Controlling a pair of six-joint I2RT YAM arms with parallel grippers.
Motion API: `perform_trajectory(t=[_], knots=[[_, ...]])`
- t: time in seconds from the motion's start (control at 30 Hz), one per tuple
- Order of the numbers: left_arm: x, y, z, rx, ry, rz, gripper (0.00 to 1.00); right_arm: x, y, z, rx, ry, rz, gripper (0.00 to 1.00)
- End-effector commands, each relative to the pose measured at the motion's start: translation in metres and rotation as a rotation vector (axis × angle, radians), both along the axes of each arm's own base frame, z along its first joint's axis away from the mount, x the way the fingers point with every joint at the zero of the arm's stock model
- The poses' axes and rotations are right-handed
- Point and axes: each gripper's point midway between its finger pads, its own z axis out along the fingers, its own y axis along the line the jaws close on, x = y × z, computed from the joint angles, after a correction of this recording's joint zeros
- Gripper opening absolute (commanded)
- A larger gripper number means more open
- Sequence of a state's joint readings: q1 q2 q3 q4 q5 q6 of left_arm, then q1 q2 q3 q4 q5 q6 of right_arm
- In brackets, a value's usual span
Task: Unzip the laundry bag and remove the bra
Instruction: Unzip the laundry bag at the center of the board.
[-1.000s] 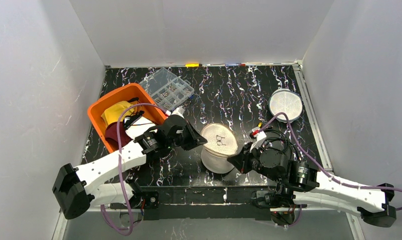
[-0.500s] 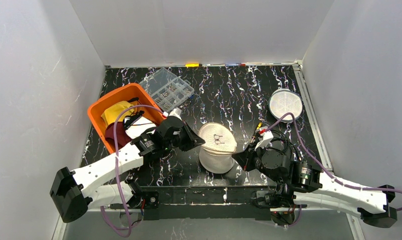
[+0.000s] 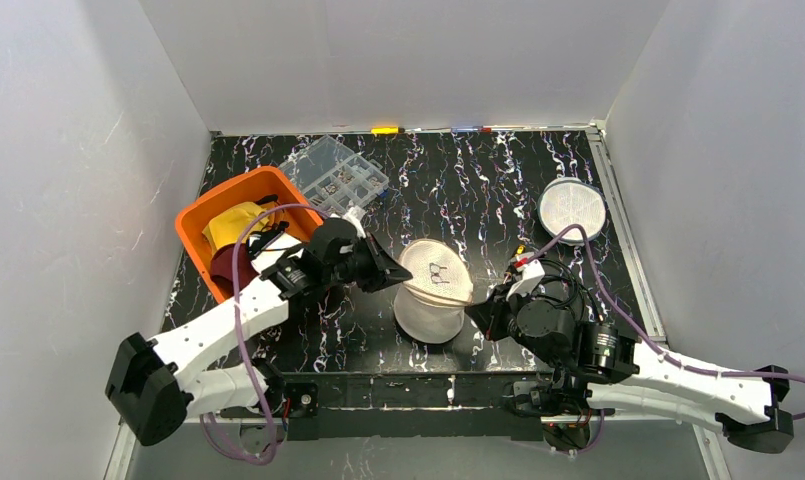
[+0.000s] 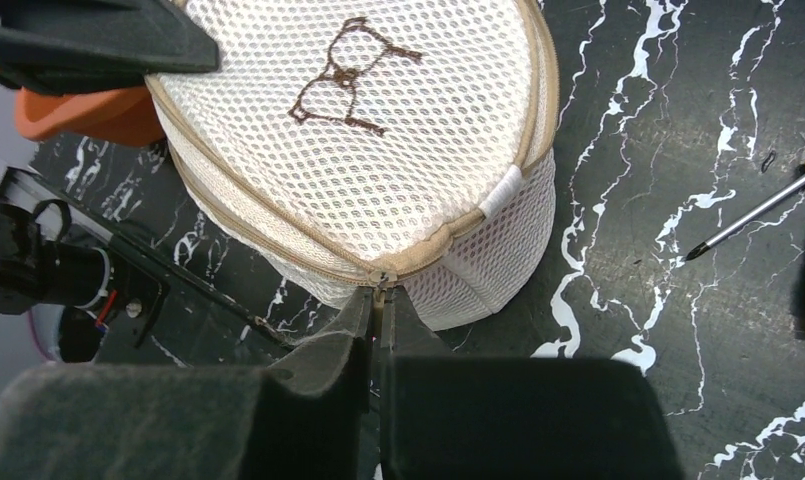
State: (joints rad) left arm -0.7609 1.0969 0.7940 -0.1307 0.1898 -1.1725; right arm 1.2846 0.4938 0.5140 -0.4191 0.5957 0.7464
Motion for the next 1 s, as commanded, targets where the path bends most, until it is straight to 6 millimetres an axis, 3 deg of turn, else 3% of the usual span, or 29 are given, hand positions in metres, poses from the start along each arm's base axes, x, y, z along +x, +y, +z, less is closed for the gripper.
perform_trajectory(t=[0.0, 0.2, 0.67, 0.83, 0.87, 0.97], knots=[[0.005, -0.013, 0.018, -0.043, -0.020, -0.146, 0.00, 0.007, -0.003, -0.004, -0.082, -0.052, 0.005, 0.01], [0.016, -0.032, 0.023, -0.025, -0.021, -0.261, 0.00, 0.004, 0.012, -0.001, -0.104, -0.063, 0.070, 0.01], [0.029, -0.024, 0.020, -0.015, -0.014, -0.340, 0.00, 0.018, -0.028, -0.015, -0.260, -0.055, -0.091, 0.01], [0.026, -0.023, 0.024, -0.043, -0.013, -0.332, 0.00, 0.014, -0.018, -0.011, -0.219, -0.040, -0.057, 0.01], [0.026, -0.023, 0.025, -0.054, -0.016, -0.326, 0.00, 0.012, -0.013, -0.007, -0.183, -0.039, -0.041, 0.08], [0.024, -0.022, 0.024, -0.093, -0.004, -0.282, 0.00, 0.005, 0.000, 0.011, -0.041, -0.020, -0.011, 0.48]])
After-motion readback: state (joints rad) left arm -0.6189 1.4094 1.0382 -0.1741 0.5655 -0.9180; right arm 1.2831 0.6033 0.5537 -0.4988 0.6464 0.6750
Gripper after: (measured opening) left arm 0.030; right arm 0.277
